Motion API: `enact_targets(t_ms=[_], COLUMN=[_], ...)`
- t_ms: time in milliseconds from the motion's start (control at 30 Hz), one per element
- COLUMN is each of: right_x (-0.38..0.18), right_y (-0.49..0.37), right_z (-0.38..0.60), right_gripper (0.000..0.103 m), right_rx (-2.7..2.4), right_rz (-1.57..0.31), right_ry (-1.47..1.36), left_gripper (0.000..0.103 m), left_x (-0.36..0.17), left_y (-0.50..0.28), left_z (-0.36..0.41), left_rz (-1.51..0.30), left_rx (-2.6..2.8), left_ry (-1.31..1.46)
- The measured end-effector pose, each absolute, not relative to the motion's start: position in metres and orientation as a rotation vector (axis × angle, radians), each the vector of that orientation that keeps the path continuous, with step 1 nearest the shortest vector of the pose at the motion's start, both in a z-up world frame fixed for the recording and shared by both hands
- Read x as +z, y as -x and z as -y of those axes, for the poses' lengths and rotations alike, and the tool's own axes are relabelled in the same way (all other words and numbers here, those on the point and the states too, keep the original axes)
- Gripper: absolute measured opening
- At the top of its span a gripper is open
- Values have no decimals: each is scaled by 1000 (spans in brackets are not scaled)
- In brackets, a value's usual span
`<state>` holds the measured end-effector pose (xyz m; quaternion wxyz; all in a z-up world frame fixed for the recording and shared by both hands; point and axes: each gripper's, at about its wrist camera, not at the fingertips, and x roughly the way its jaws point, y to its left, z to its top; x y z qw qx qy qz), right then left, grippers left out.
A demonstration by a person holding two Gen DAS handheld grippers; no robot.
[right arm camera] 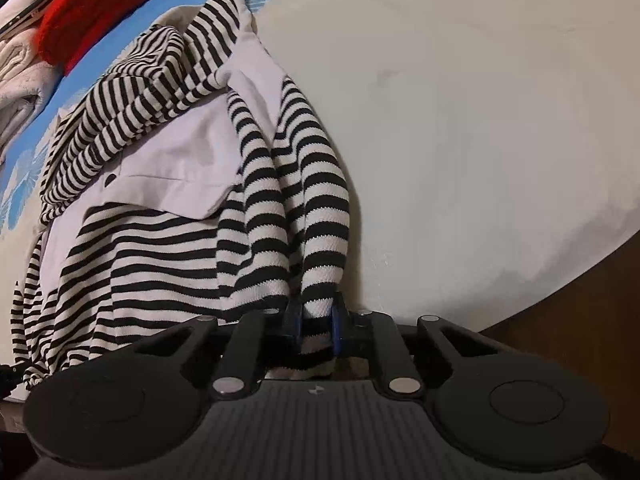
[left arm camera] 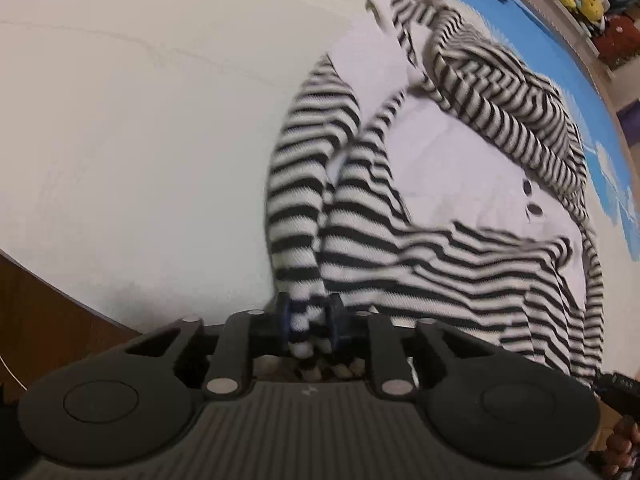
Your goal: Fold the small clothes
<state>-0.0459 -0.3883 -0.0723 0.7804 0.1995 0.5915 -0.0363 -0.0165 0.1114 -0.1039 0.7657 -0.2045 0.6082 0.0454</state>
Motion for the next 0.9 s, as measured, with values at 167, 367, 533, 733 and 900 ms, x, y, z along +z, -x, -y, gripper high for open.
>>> enact_targets(t_ms=[167, 367, 533, 733, 900], right_x=[-74, -75, -72, -46, -3], right_y=[45, 44, 45, 49, 55], right_z=[386, 383, 383, 393, 415], right_gripper=[23, 23, 6, 3, 3], right_rx=[-68, -57, -43, -23, 30], right_rz=[-1284, -1286, -1272, -1191, -1050], right_ry=[-422, -396, -397, -468, -611], left_gripper=[29, 18, 6, 5, 5], left_x=[-108, -107, -103, -78, -36], left_y=[17, 17, 18, 22, 30], left_z=[-110, -104, -99, -93, -91], left_rz=[-1338, -1334, -1310, -1241, -1144], left_rx=[97, 67, 42, 15, -60], left_ry=[437, 393, 377, 365, 378])
